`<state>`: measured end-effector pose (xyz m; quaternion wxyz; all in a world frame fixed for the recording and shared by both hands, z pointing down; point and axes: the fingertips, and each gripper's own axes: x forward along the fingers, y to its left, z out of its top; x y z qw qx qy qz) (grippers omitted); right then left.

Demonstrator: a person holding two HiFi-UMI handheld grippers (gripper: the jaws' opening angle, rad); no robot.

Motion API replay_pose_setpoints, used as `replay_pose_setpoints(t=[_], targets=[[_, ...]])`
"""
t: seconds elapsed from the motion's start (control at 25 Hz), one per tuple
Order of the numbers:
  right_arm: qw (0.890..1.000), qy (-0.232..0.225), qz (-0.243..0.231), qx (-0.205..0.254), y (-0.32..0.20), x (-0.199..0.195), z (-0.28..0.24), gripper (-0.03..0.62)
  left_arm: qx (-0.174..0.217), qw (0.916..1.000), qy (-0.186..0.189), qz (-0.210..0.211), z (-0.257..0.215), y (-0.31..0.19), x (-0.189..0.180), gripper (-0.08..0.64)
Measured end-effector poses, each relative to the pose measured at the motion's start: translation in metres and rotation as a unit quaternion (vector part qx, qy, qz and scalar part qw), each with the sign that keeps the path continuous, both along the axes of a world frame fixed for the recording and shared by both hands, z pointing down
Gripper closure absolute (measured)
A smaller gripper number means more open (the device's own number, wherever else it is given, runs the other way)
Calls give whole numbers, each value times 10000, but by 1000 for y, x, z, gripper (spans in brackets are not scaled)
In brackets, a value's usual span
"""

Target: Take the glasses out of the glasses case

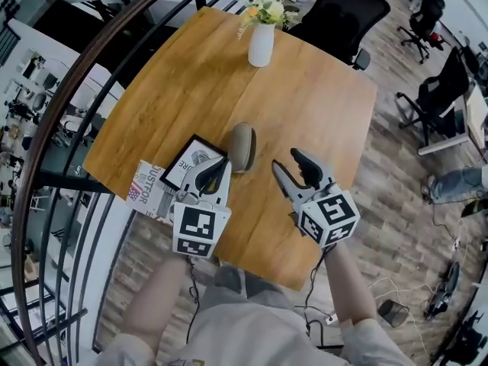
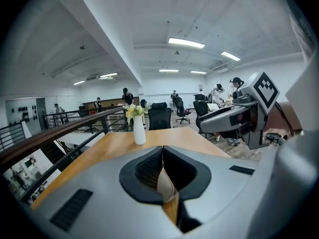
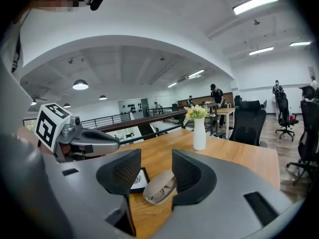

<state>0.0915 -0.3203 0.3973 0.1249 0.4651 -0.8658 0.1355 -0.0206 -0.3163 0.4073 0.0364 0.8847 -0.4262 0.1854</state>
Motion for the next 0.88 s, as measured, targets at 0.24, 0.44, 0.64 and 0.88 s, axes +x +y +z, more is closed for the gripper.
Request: replay_pose_setpoints(t=[0.24, 0.44, 0.64, 0.88], targets=[[9984, 217, -249, -455, -28, -7, 70, 377, -512, 9987, -37, -39, 62, -11, 10, 543], [9958, 384, -418, -718, -48, -9, 122, 380, -868, 9962, -2, 54, 109, -6, 27, 543], [9933, 496, -495, -916, -54, -12, 162, 383, -1356, 9907, 12, 52, 166, 6, 40, 543], [9899, 629, -631, -1105, -54, -17, 203, 385, -1826, 9832, 24, -29, 223, 16, 50, 544]])
